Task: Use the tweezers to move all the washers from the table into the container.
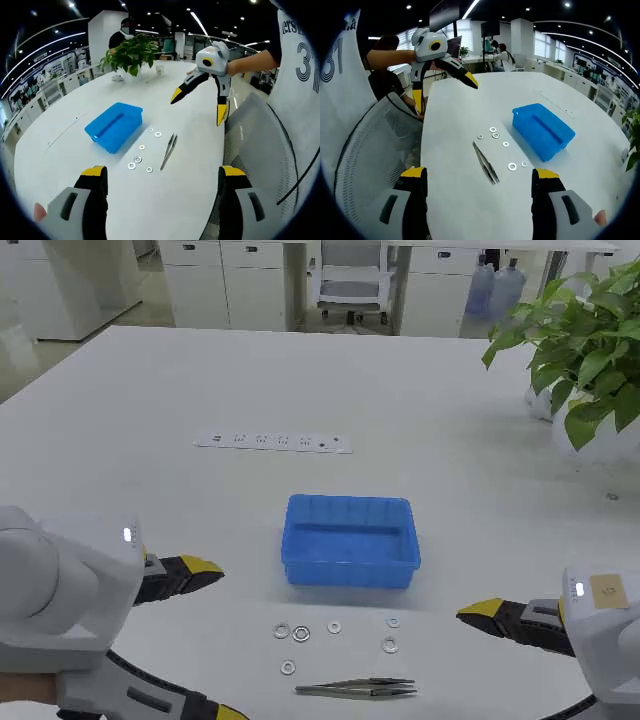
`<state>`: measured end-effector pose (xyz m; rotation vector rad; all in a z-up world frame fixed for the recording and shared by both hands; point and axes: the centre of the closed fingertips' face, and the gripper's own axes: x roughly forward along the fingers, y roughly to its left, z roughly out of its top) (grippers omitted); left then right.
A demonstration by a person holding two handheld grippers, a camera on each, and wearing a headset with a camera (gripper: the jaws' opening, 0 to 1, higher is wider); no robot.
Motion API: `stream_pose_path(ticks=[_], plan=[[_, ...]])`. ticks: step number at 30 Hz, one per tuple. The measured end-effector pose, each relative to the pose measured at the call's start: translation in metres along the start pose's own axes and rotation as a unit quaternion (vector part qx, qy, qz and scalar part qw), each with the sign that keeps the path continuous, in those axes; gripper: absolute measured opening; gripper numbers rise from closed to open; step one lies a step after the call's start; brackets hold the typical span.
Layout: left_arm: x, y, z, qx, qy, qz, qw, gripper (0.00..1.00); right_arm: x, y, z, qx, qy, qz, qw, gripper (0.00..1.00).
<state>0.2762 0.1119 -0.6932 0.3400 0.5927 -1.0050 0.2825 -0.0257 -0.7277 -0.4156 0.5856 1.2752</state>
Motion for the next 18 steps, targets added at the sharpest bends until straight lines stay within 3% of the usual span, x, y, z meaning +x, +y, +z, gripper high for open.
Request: stream_pose_path(ticks=[18], plan=[[0.0003,-0.0045,-0.0058,-0.01,0.002,-0.005,0.9999,0.95,-0.0038,0.0022,-0.0013,0.012,-0.005,-0.003,0.9999,0.86]])
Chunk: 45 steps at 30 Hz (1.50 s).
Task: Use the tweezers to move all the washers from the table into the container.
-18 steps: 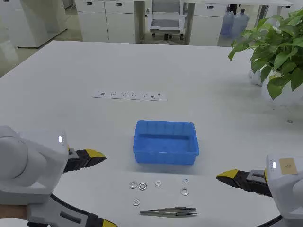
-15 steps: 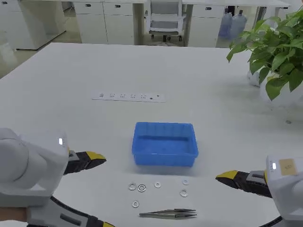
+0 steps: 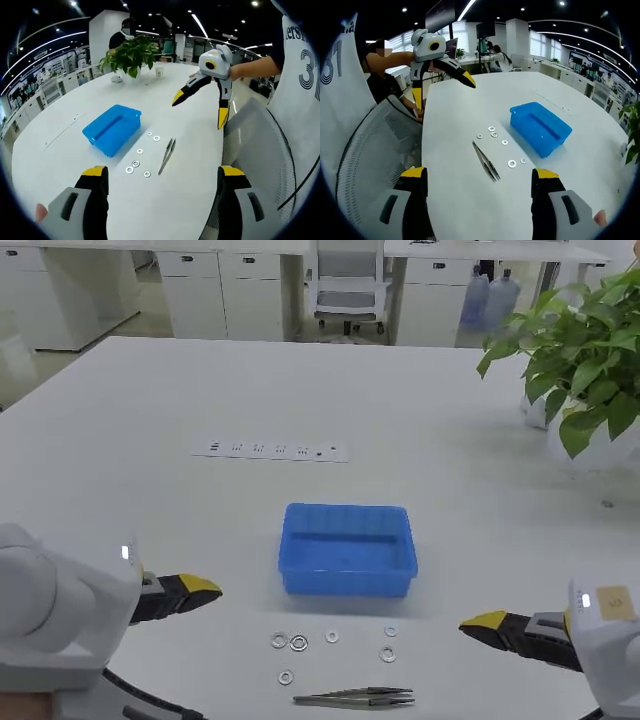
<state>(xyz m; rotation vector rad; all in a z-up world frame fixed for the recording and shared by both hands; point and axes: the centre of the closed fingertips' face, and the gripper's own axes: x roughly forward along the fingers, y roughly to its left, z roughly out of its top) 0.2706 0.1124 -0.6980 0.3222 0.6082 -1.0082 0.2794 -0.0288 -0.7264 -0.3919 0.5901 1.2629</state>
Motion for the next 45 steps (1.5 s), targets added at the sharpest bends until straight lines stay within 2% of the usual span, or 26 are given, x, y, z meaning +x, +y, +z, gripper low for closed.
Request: stream_pose_path(ticks=[10,16,20,23,26,31,45], plan=[[-0.001,0.003,0.001,-0.007,-0.005,0.005,0.9999,0.95,-0.002,-0.003,-0.002,0.001,0.004,-0.004,1.0,0.85],[-0.002,0.005,0.003,-0.019,-0.017,0.009,0.9996,0.95,-0.002,-0.001,-0.001,0.002,0.005,-0.003,1.0,0.85],[-0.002,0.004,0.002,-0.015,-0.014,0.007,0.9998,0.95,-0.001,0.0,-0.002,0.001,0.007,-0.001,1.0,0.85],[-0.002,0.003,0.002,-0.019,-0.016,0.005,0.9997,0.95,-0.003,-0.001,-0.006,-0.005,0.018,0.0,0.9998,0.85],[-0.002,0.004,0.002,-0.022,-0.02,0.01,0.9995,0.95,-0.007,-0.004,-0.007,-0.001,0.016,-0.003,0.9999,0.85],[-0.001,0.005,0.002,-0.022,-0.017,0.007,0.9996,0.95,-0.009,-0.007,-0.008,0.009,0.013,-0.009,0.9998,0.85],[0.004,0.007,0.001,-0.023,-0.014,0.001,0.9997,0.96,-0.006,-0.007,-0.009,0.005,0.017,0.0,0.9998,0.85]])
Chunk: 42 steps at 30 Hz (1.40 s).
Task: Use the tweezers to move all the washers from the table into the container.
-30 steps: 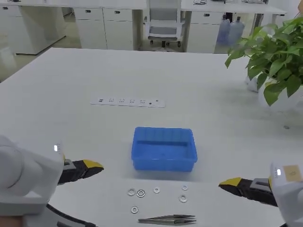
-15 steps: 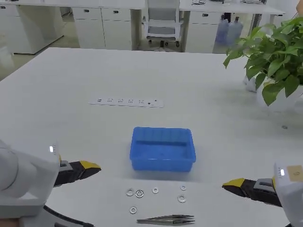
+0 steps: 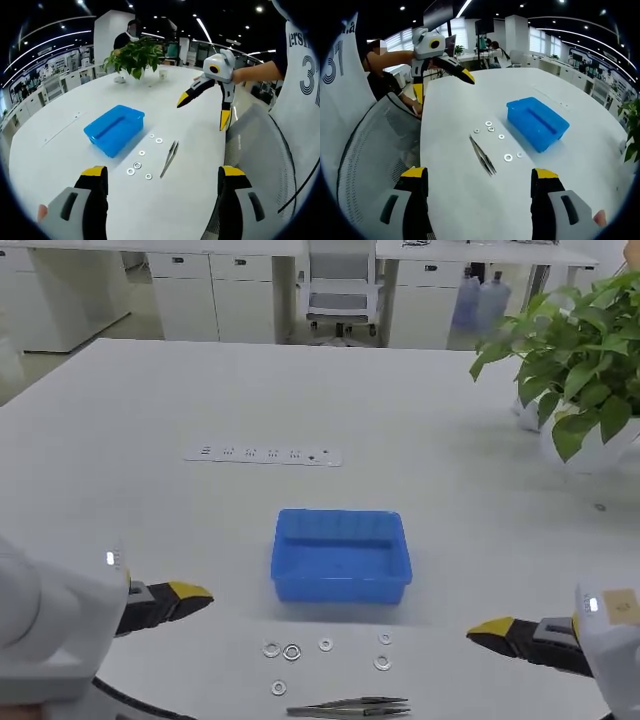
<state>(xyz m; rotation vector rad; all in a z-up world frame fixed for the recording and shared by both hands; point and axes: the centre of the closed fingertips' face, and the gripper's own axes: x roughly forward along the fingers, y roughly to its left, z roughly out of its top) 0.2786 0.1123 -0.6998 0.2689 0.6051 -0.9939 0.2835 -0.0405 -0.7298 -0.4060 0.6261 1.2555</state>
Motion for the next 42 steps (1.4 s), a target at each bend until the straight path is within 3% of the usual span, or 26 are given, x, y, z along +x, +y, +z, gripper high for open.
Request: stream_pose_path(ticks=[17,29,31,32,36,38,39,42], plan=[[0.004,-0.001,-0.009,-0.004,0.014,-0.006,0.9999,0.95,0.0,-0.005,-0.005,0.006,-0.002,-0.002,1.0,0.85],[0.022,-0.003,-0.023,-0.003,0.022,-0.021,0.9995,0.95,0.017,-0.006,-0.008,0.003,0.011,0.011,0.9999,0.84],[0.029,-0.009,-0.016,-0.043,-0.012,-0.035,0.9984,0.9,0.023,-0.005,-0.008,-0.003,0.015,0.015,0.9998,0.83],[0.031,-0.012,-0.015,-0.049,-0.018,-0.042,0.9977,0.87,0.026,-0.006,-0.007,-0.005,0.017,0.015,0.9997,0.82],[0.044,-0.014,-0.024,-0.01,-0.001,-0.042,0.9991,0.82,0.041,-0.003,-0.003,-0.033,0.022,0.026,0.9989,0.73],[0.053,-0.017,-0.032,-0.01,0.019,-0.053,0.9984,0.81,0.047,-0.002,-0.001,-0.035,0.02,0.032,0.9987,0.7],[0.057,-0.023,-0.037,-0.017,0.035,-0.07,0.9968,0.81,0.052,-0.001,-0.001,-0.034,0.023,0.039,0.9984,0.69],[0.068,-0.023,-0.039,0.002,0.038,-0.079,0.9961,0.78,0.063,0.003,-0.006,-0.049,0.04,0.057,0.9964,0.61]])
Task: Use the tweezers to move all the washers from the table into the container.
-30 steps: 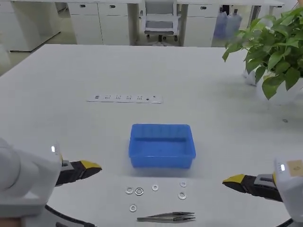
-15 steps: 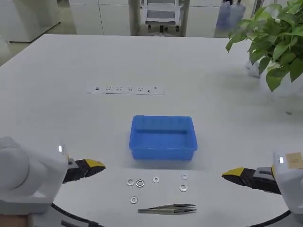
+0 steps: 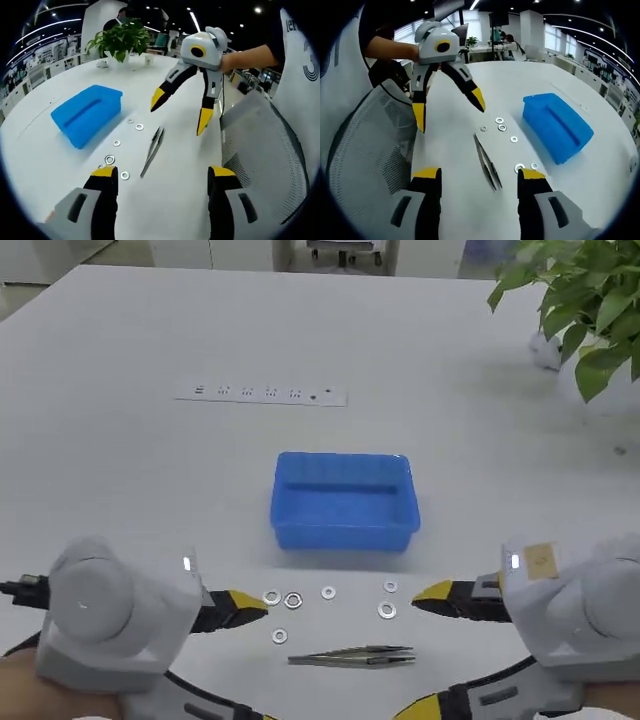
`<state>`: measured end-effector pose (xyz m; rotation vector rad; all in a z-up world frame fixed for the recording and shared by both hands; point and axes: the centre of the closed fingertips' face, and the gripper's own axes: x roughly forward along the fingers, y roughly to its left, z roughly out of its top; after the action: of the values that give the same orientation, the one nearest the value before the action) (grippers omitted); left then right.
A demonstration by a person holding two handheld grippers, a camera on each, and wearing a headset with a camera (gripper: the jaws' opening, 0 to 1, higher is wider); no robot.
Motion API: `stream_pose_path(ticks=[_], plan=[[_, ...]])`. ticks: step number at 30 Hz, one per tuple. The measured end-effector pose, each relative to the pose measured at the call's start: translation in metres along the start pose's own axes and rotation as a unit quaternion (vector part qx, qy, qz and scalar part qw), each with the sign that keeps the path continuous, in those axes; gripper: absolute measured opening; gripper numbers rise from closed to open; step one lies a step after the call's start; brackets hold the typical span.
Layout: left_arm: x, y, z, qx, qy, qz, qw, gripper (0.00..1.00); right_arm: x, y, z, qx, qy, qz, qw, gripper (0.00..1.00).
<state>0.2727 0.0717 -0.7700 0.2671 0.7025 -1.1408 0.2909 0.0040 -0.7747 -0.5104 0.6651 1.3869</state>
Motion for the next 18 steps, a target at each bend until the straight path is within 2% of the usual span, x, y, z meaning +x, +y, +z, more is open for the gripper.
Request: stream_pose_path(ticks=[1,3,6,9,11,14,15,18], plan=[[0.002,0.001,0.0,0.008,0.001,-0.001,1.0,0.77,0.002,0.0,-0.002,-0.006,0.006,0.003,1.0,0.57],[0.007,0.004,0.002,0.01,0.002,-0.001,0.9999,0.77,0.009,0.001,-0.005,-0.011,0.016,0.011,0.9997,0.56],[0.013,0.011,0.006,0.014,-0.002,0.001,0.9999,0.72,0.015,0.002,-0.005,-0.018,0.012,0.02,0.9996,0.52],[0.019,0.017,0.004,0.019,0.007,0.004,0.9998,0.67,0.019,-0.001,-0.004,-0.018,0.011,0.02,0.9996,0.49],[0.023,0.018,0.004,0.013,0.009,-0.003,0.9999,0.65,0.022,-0.005,-0.005,-0.018,0.014,0.017,0.9996,0.44],[0.029,0.016,0.003,0.015,0.014,-0.012,0.9997,0.62,0.028,-0.006,-0.01,-0.017,0.025,0.025,0.9992,0.41],[0.032,0.016,0.0,0.026,0.025,-0.013,0.9993,0.61,0.03,-0.007,-0.011,-0.018,0.028,0.024,0.9991,0.4],[0.037,0.014,-0.005,0.033,0.041,-0.023,0.9984,0.58,0.034,-0.008,-0.01,-0.025,0.03,0.03,0.9988,0.37]])
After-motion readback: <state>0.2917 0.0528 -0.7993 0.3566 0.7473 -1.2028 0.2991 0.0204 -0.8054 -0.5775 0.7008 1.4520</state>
